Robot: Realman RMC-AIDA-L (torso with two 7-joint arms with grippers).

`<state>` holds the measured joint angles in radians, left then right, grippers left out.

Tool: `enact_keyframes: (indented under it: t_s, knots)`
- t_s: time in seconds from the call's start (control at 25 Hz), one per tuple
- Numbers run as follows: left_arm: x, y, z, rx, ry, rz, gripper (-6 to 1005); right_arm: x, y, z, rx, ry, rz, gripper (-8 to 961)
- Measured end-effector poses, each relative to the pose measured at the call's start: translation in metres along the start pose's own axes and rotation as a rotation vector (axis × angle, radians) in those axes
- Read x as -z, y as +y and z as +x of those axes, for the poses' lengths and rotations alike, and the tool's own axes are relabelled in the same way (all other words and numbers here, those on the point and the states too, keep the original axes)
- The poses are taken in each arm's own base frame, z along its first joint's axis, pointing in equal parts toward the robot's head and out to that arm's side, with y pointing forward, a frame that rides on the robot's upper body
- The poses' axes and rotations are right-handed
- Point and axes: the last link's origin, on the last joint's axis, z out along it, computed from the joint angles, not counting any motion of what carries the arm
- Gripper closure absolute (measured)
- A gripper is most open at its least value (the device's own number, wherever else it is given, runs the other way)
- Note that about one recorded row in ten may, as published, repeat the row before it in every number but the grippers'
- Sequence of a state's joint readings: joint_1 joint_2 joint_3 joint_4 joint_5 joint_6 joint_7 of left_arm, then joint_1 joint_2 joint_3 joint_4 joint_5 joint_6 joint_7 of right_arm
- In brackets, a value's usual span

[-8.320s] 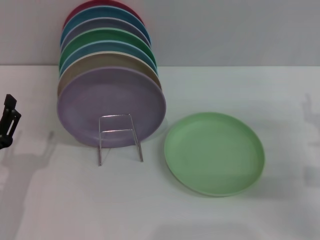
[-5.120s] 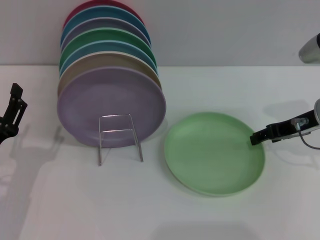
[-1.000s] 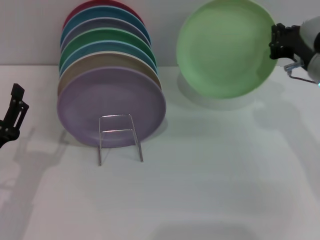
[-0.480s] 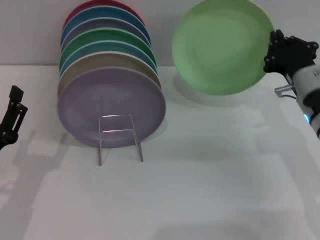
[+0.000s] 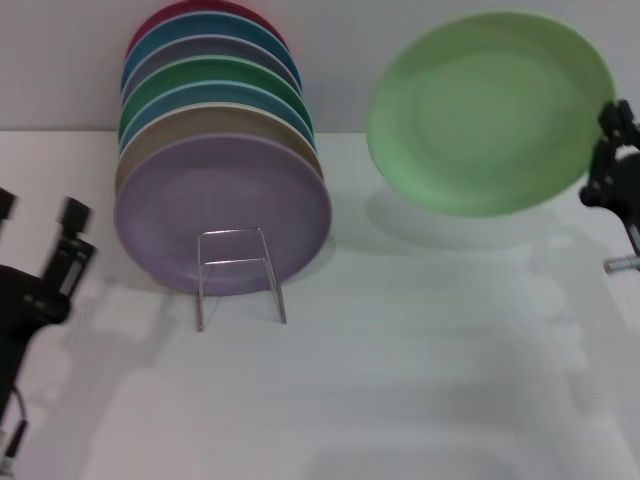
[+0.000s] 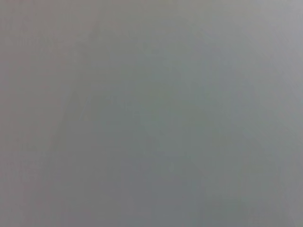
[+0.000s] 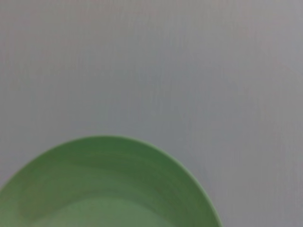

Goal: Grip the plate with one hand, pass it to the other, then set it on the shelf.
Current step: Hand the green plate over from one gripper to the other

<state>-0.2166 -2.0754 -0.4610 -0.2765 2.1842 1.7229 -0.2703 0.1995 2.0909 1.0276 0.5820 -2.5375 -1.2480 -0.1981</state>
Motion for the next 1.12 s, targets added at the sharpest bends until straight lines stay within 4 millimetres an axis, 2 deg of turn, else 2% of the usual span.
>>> enact_keyframes:
  t_s: [0.08, 0.28, 0.52, 0.76, 1.12]
  knots:
    - [0.001, 0.014, -0.005, 0.022, -0.022, -0.058, 263, 0.016, 0.002, -0.002, -0.008, -0.017, 0.006, 941]
    - [0.002, 0.031, -0.012, 0.013, -0.063, -0.123, 265, 0.055, 0.017, -0.011, 0.015, -0.05, 0.02, 941]
    - [0.001, 0.049, -0.023, -0.022, -0.113, -0.17, 267, 0.075, 0.04, -0.02, 0.097, -0.058, 0.029, 942]
    - [-0.002, 0.057, -0.032, -0.044, -0.168, -0.178, 269, 0.084, 0.055, -0.021, 0.165, -0.042, 0.021, 941]
    - [-0.006, 0.064, -0.038, -0.072, -0.199, -0.2, 272, 0.079, 0.068, -0.024, 0.228, -0.049, -0.026, 940]
